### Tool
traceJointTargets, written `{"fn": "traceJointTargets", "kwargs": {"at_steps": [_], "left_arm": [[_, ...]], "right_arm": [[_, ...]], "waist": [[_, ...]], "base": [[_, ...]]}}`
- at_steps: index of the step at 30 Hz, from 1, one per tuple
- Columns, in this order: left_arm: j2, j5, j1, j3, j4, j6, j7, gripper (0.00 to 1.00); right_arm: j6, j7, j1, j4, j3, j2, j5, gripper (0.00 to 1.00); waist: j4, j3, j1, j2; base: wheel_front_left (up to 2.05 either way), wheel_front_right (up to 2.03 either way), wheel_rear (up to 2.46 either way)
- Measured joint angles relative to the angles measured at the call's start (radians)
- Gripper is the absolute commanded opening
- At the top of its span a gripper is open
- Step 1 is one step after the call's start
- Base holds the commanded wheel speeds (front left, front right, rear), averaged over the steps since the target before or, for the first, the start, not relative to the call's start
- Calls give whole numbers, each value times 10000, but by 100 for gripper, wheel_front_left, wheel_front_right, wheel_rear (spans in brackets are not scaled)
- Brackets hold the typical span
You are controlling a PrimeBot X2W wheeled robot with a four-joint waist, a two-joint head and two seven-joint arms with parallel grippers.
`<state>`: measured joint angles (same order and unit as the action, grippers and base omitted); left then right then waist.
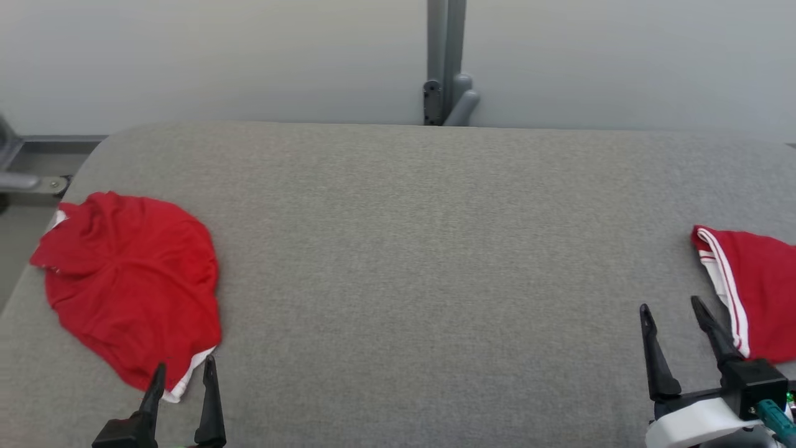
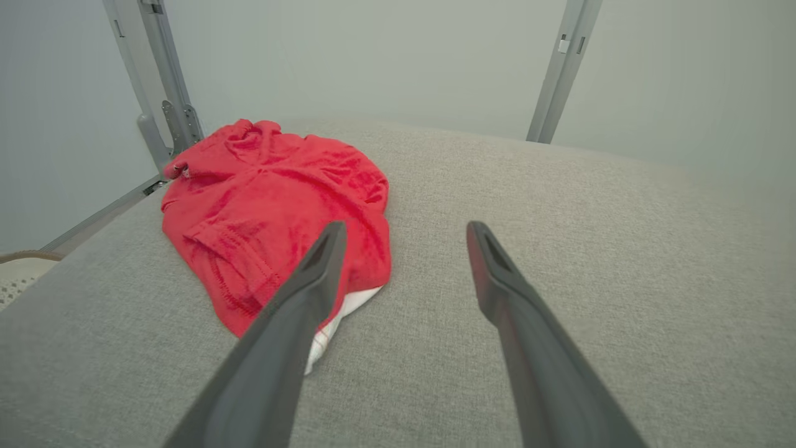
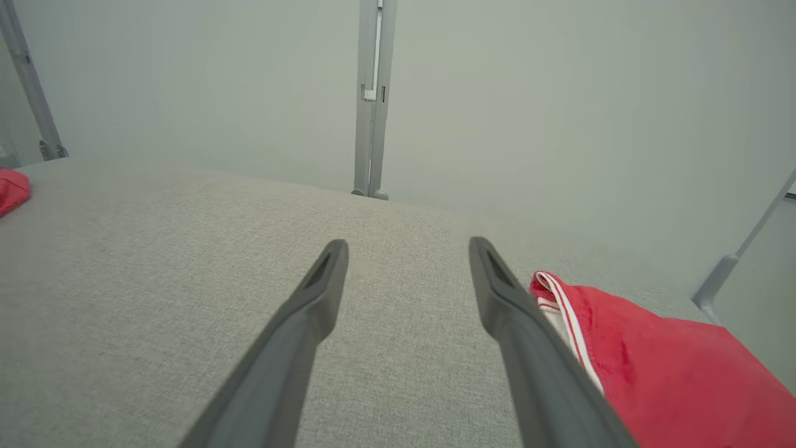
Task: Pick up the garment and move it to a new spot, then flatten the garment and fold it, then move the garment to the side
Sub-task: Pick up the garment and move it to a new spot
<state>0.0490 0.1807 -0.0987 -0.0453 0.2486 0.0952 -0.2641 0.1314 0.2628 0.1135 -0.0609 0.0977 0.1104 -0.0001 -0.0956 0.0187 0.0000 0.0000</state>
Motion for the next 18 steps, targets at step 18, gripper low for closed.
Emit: {"fn": "traceJointTargets", "kwargs": {"at_steps": [18], "left_arm": [[10, -2, -176, -479, -207, 104, 0, 100]], "right_arm": [[2, 0, -583, -71, -1804, 449, 456, 100]], "waist": [[-3302, 93, 0, 0]], "base": [[0, 0, 0]]}}
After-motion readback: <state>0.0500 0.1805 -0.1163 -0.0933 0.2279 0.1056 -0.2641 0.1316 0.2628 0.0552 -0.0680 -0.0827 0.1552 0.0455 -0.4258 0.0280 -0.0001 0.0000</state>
